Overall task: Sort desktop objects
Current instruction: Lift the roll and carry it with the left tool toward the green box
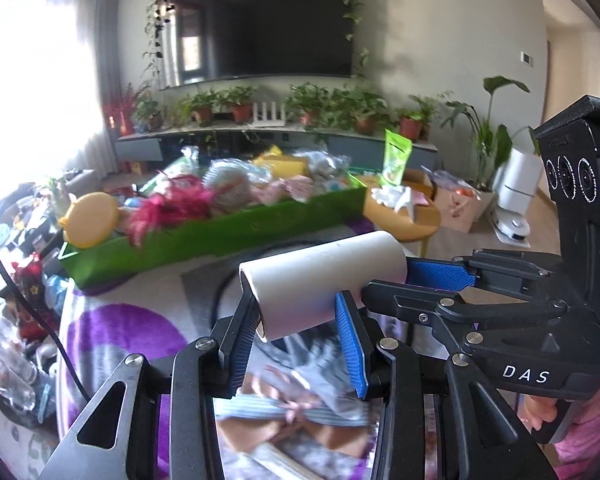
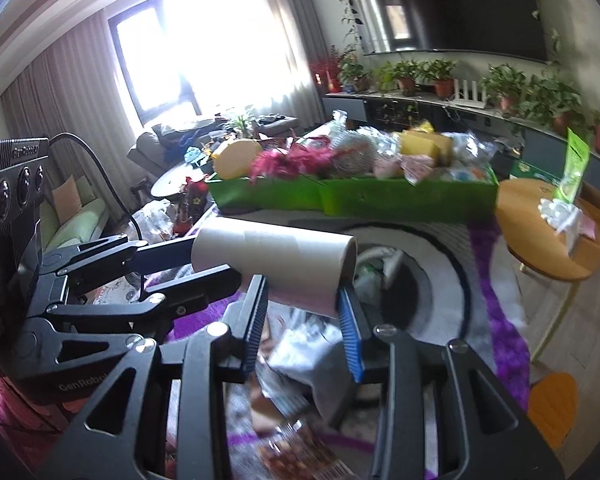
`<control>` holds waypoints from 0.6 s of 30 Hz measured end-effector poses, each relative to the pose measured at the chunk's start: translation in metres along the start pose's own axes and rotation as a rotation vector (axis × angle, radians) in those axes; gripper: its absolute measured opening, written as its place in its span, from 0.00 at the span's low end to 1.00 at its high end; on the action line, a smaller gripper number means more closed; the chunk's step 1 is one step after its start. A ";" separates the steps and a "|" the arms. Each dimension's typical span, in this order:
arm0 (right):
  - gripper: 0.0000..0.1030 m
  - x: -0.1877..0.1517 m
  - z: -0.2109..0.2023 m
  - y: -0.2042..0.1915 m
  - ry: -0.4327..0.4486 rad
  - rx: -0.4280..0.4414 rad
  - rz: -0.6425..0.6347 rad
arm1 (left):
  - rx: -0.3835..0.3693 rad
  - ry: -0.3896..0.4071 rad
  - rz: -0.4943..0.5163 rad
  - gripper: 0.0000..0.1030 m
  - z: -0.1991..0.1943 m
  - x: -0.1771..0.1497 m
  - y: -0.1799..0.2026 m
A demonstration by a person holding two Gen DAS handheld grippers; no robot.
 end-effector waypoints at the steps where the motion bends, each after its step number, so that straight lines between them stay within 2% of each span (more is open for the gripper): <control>1: 0.35 0.005 0.002 -0.004 0.000 0.003 -0.007 | 0.003 0.002 -0.006 0.39 -0.001 0.002 -0.005; 18: 0.35 0.104 0.041 -0.050 0.020 0.050 -0.089 | 0.069 0.061 -0.046 0.39 -0.011 0.066 -0.096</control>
Point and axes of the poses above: each gripper's, at about its wrist camera, not at the fingertips, and z roughly the way its jaws point, y to its right, x to its top, the point moved 7 cm from there along z, roughly the way its jaws point, and after that the axes turned 7 degrees about -y, right-handed, at the moved point
